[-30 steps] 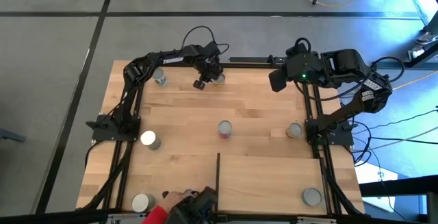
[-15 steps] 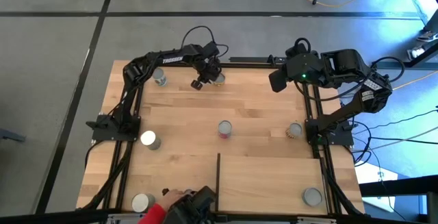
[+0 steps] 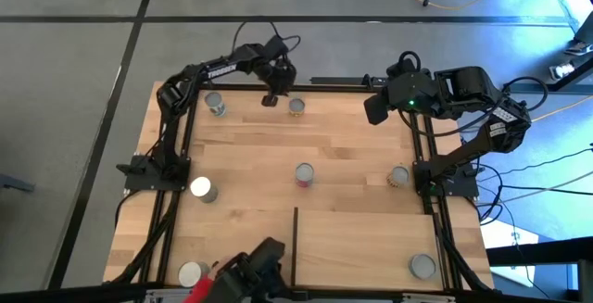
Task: Pick and place cans onto a shelf
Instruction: Put the canned mushroom on the shelf
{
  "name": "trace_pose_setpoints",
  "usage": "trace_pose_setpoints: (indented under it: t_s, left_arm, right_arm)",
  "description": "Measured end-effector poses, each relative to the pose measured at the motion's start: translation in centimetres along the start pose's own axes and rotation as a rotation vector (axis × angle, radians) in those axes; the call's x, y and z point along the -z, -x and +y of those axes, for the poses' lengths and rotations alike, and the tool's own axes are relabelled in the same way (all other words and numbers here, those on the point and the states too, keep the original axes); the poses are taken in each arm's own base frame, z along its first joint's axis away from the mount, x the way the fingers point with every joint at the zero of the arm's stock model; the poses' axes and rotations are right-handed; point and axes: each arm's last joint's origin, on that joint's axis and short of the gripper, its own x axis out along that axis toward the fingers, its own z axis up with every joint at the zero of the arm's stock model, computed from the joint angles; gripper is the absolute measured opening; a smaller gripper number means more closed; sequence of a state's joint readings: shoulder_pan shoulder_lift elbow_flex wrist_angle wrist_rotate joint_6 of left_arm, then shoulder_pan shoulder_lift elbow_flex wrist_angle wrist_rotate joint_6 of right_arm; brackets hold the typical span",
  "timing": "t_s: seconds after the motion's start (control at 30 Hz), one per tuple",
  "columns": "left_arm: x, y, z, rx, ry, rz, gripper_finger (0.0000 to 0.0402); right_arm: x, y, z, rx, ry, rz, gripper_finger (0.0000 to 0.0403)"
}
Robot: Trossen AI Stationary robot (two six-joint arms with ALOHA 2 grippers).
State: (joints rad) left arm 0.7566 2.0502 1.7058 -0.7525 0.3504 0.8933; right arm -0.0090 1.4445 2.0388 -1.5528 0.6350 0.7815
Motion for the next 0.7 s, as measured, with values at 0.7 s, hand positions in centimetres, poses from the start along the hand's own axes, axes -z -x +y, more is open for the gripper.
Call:
trace_pose_setpoints:
  t_s: [0.7]
  left_arm:
    - [4.9,-2.2,3.2,0.124,1.055,-0.057,0.0058]
  right_arm:
    - [-0.3,0.0,0.2,-0.02,-0.024,-0.023,0.0005]
